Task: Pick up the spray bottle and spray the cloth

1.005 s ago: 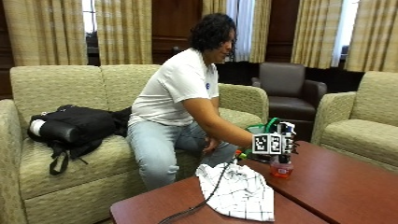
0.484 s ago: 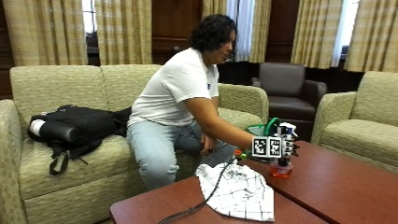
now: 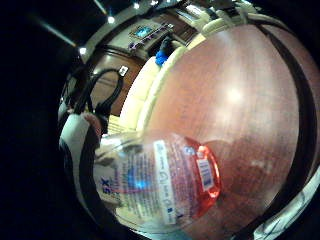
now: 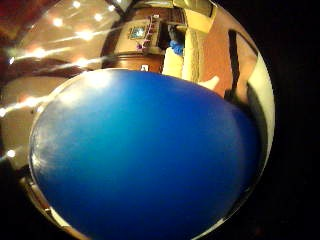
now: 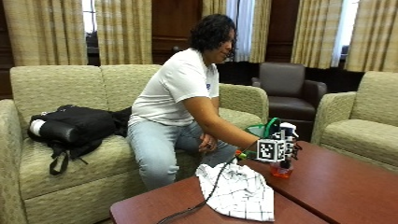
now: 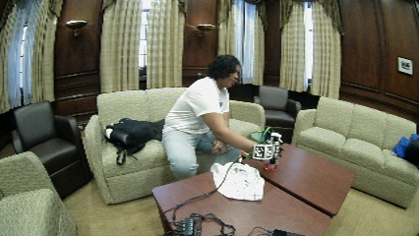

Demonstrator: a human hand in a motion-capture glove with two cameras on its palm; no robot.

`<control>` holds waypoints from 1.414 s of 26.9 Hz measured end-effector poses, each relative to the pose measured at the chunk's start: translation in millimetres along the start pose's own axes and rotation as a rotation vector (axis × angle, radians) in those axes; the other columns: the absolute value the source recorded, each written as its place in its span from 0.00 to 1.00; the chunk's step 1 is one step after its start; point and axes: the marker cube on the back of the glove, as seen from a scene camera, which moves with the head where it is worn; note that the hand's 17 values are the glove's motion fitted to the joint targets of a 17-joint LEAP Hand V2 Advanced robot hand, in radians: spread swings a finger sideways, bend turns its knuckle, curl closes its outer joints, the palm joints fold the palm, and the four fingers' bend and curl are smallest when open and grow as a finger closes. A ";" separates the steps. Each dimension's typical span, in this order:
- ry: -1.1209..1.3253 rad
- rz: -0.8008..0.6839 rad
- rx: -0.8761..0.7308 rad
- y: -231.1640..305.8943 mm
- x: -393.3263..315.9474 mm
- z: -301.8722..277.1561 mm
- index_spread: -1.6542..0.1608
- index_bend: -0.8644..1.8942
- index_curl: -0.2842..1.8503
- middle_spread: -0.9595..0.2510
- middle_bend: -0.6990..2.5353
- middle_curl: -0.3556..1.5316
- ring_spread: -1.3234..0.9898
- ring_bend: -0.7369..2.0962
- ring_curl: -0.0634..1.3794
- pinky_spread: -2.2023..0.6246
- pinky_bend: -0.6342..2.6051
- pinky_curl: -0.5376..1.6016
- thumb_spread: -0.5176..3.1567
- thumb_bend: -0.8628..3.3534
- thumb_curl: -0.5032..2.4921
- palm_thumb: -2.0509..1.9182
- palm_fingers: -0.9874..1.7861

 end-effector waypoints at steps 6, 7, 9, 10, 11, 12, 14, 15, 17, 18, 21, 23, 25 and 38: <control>-0.002 0.025 -0.032 3.0 5.8 0.5 0.76 0.37 0.39 0.61 0.38 0.45 0.47 0.48 0.35 0.69 0.33 0.43 0.30 0.19 0.41 0.71 0.82; 0.005 0.028 -0.030 2.4 6.8 -0.4 0.76 0.37 0.39 0.61 0.38 0.45 0.47 0.48 0.35 0.69 0.32 0.43 0.31 0.19 0.40 0.71 0.81; 0.016 0.033 -0.043 2.8 7.9 -0.7 0.75 0.38 0.39 0.61 0.38 0.45 0.47 0.48 0.35 0.70 0.31 0.42 0.32 0.19 0.39 0.70 0.80; 0.019 0.035 -0.057 4.0 8.1 0.2 0.75 0.38 0.39 0.61 0.38 0.45 0.47 0.48 0.34 0.71 0.30 0.42 0.33 0.19 0.39 0.70 0.78; 0.022 0.037 -0.071 5.1 8.0 1.1 0.75 0.37 0.39 0.60 0.37 0.44 0.48 0.47 0.34 0.72 0.29 0.42 0.33 0.19 0.38 0.69 0.74; 0.025 0.037 -0.082 5.5 7.9 1.4 0.74 0.34 0.38 0.60 0.36 0.44 0.48 0.46 0.34 0.73 0.29 0.42 0.33 0.19 0.38 0.69 0.69; 0.026 0.039 -0.118 9.1 7.3 0.6 0.73 0.28 0.35 0.61 0.34 0.43 0.48 0.46 0.35 0.75 0.33 0.45 0.34 0.18 0.36 0.67 0.55; 0.025 0.041 -0.156 14.5 7.2 -0.8 0.72 0.29 0.35 0.62 0.33 0.43 0.48 0.46 0.36 0.76 0.34 0.46 0.34 0.19 0.36 0.67 0.52; 0.033 0.048 -0.253 29.6 8.4 -6.7 0.71 0.31 0.33 0.62 0.31 0.42 0.47 0.45 0.35 0.77 0.35 0.46 0.34 0.19 0.35 0.66 0.46; 0.039 0.052 -0.278 34.9 8.9 -9.3 0.71 0.31 0.32 0.62 0.30 0.41 0.47 0.44 0.34 0.77 0.36 0.46 0.34 0.19 0.35 0.66 0.43; 0.059 0.055 -0.262 42.5 7.1 -15.6 0.70 0.32 0.29 0.63 0.29 0.40 0.47 0.42 0.31 0.79 0.36 0.45 0.35 0.19 0.34 0.65 0.40; 0.087 0.053 -0.310 54.7 3.1 -32.0 0.69 0.33 0.28 0.63 0.29 0.39 0.47 0.42 0.30 0.80 0.36 0.44 0.35 0.19 0.34 0.65 0.39; 0.108 0.050 -0.355 65.5 -2.9 -54.0 0.68 0.33 0.27 0.64 0.29 0.39 0.48 0.41 0.29 0.80 0.36 0.43 0.35 0.19 0.33 0.65 0.38; 0.378 -0.021 -0.352 125.5 -41.8 -176.2 0.67 0.36 0.24 0.66 0.30 0.38 0.48 0.42 0.27 0.82 0.35 0.42 0.35 0.20 0.31 0.65 0.39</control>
